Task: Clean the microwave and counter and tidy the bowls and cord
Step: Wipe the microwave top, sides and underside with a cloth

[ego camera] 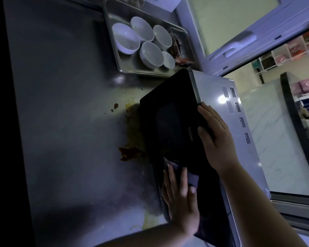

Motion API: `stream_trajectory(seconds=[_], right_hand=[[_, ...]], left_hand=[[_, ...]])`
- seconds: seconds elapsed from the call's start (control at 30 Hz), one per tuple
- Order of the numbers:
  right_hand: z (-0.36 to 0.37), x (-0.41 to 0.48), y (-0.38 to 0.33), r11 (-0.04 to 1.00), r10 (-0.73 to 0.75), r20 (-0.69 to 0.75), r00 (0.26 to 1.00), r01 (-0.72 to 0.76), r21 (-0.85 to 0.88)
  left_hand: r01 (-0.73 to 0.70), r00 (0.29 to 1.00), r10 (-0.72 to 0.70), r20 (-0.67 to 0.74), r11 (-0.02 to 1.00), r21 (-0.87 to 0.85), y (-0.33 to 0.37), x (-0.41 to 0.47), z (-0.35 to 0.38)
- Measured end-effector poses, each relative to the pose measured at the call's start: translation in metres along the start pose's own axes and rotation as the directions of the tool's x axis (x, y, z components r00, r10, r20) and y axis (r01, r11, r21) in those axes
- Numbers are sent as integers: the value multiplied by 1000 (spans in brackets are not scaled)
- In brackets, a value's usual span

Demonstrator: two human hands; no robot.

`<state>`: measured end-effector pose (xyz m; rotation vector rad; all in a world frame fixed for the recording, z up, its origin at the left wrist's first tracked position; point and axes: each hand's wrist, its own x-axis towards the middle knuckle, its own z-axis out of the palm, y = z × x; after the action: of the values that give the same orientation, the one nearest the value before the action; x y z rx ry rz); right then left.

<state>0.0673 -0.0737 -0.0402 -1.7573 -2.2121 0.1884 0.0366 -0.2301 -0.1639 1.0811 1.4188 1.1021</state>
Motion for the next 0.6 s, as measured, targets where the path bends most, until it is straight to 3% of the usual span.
stream_trajectory(seconds=[0.27, 0.4, 0.6], right_hand=[[0, 1, -4, 997, 4, 18, 1000, -2, -81], [-1, 2, -3, 996, 2, 17, 1000, -1, -89], [1, 3, -2, 996, 7, 13, 1000, -6, -87]], left_hand=[[-20, 993, 18, -114, 1000, -15, 5, 155, -25], [77, 991, -82, -104, 996, -55, 27, 211, -38], [118, 989, -123, -86, 991, -56, 31, 209, -39]])
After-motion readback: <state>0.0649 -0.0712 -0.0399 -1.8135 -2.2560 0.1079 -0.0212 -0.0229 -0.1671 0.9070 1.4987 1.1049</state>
